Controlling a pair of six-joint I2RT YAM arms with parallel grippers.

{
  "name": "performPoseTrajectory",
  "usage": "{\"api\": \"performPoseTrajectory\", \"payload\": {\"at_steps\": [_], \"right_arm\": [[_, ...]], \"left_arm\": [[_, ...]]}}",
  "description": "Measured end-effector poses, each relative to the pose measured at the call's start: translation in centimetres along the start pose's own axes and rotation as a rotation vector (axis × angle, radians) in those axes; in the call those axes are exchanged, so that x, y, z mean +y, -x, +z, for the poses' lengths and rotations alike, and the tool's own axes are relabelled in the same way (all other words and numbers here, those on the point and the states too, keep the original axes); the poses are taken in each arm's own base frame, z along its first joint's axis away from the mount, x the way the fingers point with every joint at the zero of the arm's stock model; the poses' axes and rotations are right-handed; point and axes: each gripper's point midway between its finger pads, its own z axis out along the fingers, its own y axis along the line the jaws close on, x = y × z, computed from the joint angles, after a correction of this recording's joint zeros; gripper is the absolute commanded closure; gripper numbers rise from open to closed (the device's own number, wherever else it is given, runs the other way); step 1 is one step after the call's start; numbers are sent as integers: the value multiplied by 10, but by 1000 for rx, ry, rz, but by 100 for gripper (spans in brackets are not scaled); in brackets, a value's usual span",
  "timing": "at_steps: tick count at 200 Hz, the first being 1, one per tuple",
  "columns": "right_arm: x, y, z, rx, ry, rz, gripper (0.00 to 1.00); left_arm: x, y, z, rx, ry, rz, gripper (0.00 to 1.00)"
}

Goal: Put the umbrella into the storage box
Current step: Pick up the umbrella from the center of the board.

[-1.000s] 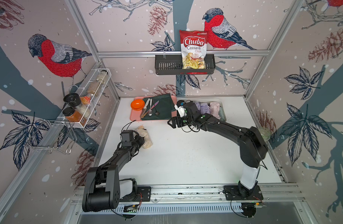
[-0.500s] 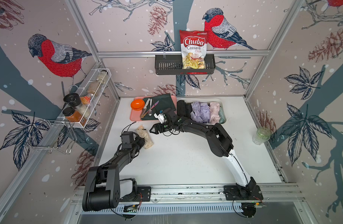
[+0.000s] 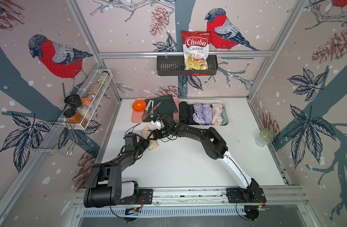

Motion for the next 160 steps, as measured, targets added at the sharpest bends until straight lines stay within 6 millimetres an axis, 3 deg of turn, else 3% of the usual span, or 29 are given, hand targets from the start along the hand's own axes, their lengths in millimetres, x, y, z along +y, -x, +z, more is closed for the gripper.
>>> {"api": "performPoseTrajectory", "payload": {"at_steps": [62, 96, 112, 134, 160], "right_arm": [[-5, 2, 9, -18, 47, 18, 60], [-5, 0, 9, -11, 56, 32, 81], [-3, 0, 8, -9, 62, 30, 88], [-2, -2, 4, -5, 50, 26, 92], [-2, -5, -6, -3, 6, 17, 95]], "left_arm": [[-2, -3, 4, 10, -7, -4, 68], [1, -6, 2, 18, 12, -11, 48], [0, -5, -2, 13, 18, -14, 43], [-3, -2, -12, -10, 27, -15, 34], [-7, 17, -32, -111, 39, -25, 25]]}}
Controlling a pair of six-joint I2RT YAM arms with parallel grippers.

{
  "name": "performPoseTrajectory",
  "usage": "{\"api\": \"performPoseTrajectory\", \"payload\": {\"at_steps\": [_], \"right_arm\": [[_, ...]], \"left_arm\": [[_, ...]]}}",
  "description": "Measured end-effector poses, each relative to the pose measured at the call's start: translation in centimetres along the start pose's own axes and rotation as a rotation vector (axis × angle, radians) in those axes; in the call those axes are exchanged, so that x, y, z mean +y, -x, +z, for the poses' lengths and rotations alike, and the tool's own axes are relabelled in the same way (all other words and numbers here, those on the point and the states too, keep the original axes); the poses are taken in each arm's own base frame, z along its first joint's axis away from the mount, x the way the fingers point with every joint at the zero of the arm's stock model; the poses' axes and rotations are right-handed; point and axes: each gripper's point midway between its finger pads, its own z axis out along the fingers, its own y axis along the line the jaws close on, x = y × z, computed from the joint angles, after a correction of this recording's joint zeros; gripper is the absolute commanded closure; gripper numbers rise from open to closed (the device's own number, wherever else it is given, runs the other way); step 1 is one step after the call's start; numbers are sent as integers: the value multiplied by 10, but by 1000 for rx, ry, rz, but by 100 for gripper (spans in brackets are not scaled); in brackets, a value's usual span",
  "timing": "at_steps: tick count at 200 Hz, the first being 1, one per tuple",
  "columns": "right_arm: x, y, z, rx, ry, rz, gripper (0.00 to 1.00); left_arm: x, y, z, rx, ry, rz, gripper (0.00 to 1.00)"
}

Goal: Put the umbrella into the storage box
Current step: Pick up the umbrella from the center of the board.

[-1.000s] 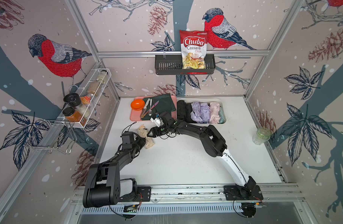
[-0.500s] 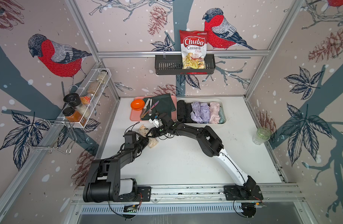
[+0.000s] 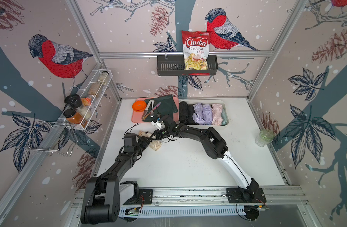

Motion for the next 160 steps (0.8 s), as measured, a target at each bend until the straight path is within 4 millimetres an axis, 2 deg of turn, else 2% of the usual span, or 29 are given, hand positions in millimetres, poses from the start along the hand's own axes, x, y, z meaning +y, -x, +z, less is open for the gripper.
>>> {"api": "performPoseTrajectory", "payload": {"at_steps": [44, 56, 78, 111, 137, 160], "right_arm": [[1, -7, -28, 1, -107, -11, 100], [5, -7, -40, -10, -133, -15, 100], [22, 4, -67, -58, -166, -40, 100], [46, 25, -121, -164, -211, -89, 100], [46, 41, -174, -267, -295, -93, 100], [34, 52, -235, -380, -390, -69, 100]], "left_arm": [[-13, 34, -36, -177, 5, 3, 11], [-14, 41, -46, -221, 10, 4, 2], [-19, 53, -61, -294, 3, 4, 2], [-27, 65, -76, -362, -15, 8, 2], [-34, 69, -77, -369, -25, 38, 2], [-49, 68, -73, -344, -57, 78, 2]]}}
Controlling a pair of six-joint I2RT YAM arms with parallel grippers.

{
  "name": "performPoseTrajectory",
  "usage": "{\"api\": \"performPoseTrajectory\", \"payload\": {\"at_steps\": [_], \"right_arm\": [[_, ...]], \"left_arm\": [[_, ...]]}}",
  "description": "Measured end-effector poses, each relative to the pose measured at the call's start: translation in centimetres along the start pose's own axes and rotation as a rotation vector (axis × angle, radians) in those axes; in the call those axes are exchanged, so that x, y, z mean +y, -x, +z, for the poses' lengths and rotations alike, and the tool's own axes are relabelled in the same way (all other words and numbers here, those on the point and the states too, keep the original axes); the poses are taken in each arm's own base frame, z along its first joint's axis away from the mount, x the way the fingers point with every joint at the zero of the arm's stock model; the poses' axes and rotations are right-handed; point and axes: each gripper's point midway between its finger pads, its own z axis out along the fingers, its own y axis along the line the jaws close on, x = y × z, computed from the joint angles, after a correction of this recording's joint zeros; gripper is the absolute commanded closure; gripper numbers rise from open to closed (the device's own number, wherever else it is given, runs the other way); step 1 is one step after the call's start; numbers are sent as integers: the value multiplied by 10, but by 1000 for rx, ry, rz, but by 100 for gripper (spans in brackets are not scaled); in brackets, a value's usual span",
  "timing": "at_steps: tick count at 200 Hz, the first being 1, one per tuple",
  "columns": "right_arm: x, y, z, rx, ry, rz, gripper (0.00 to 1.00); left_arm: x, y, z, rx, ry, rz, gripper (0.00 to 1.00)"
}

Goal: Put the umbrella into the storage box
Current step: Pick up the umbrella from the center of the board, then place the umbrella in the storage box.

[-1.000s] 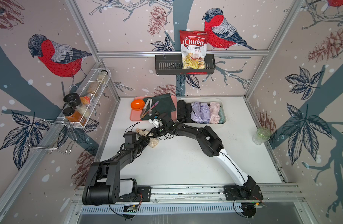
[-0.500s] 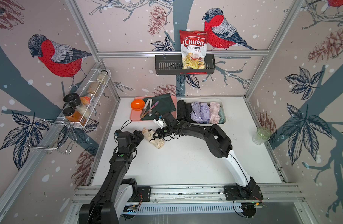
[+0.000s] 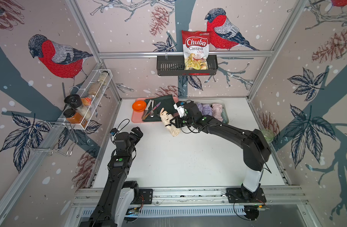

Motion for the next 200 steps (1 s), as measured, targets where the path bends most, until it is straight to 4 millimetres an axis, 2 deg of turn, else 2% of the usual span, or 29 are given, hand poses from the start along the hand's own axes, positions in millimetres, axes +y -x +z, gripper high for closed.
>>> {"api": "performPoseTrajectory", "payload": {"at_steps": [27, 50, 94, 118, 146, 200], "right_arm": [[-59, 26, -56, -123, -162, 53, 100], [-110, 38, -103, -209, -302, 91, 100], [-212, 37, -187, -314, -554, 198, 100], [-247, 32, -219, -343, -627, 241, 100], [-282, 28, -238, -344, -683, 278, 100], [-322, 15, -232, -281, -678, 330, 100]], "left_arm": [[-33, -19, 7, 68, -79, 74, 2], [-60, -39, 16, 129, -138, 127, 2], [-108, -75, 38, 237, -231, 206, 1], [-127, -89, 49, 277, -276, 239, 2], [-142, -103, 64, 322, -305, 263, 2], [-166, -136, 100, 432, -354, 298, 2]]}}
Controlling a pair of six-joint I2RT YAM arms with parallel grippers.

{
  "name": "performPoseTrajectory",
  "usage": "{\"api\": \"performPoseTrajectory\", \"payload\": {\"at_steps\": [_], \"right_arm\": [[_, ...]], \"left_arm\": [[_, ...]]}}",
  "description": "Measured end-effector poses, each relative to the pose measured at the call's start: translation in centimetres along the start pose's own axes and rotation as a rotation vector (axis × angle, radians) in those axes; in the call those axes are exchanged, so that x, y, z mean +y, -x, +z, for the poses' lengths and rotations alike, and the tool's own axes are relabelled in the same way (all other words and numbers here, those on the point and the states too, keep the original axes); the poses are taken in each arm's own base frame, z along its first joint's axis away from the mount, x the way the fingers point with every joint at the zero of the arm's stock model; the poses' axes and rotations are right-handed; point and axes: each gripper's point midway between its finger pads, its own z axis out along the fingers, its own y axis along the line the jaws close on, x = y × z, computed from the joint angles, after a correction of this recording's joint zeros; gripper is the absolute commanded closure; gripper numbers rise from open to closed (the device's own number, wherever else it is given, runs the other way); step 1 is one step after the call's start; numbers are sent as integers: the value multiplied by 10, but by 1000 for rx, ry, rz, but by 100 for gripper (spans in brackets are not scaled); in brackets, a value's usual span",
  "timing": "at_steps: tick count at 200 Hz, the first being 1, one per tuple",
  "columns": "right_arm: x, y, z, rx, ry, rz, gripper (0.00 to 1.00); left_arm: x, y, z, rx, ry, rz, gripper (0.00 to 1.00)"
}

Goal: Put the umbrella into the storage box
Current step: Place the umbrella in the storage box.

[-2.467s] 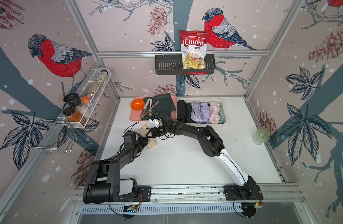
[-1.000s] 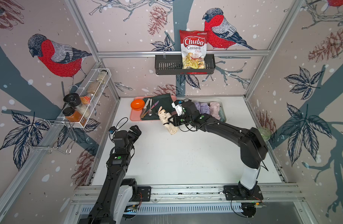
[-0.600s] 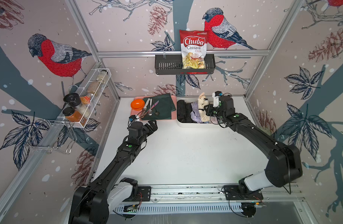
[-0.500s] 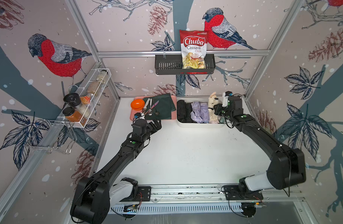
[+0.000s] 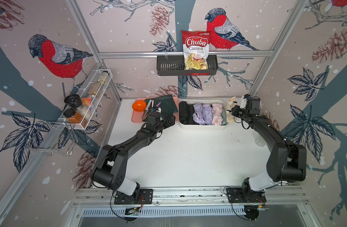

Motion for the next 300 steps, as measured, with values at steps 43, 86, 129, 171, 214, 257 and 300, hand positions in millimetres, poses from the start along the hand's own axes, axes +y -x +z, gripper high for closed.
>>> {"api": "performPoseTrajectory", "payload": {"at_steps": [43, 86, 129, 171, 214, 257, 300], "right_arm": [[-1, -3, 20, 34, 28, 6, 100], [-6, -10, 41, 69, 32, 15, 100], [-6, -13, 54, 88, 36, 18, 100], [4, -19, 67, 111, 46, 3, 100], [10, -24, 80, 123, 8, -21, 100], [5, -28, 89, 142, -49, -26, 100], [12, -34, 94, 151, -46, -65, 100]], "left_arm": [[-9, -7, 34, 66, -38, 3, 2], [-16, -6, 51, 92, -74, 5, 2], [-21, -13, 64, 123, -100, 7, 2], [-27, -19, 74, 148, -118, 11, 2], [-29, -22, 84, 163, -126, 13, 2], [-30, -26, 87, 177, -136, 12, 2], [-30, -27, 89, 181, -135, 12, 2]]}}
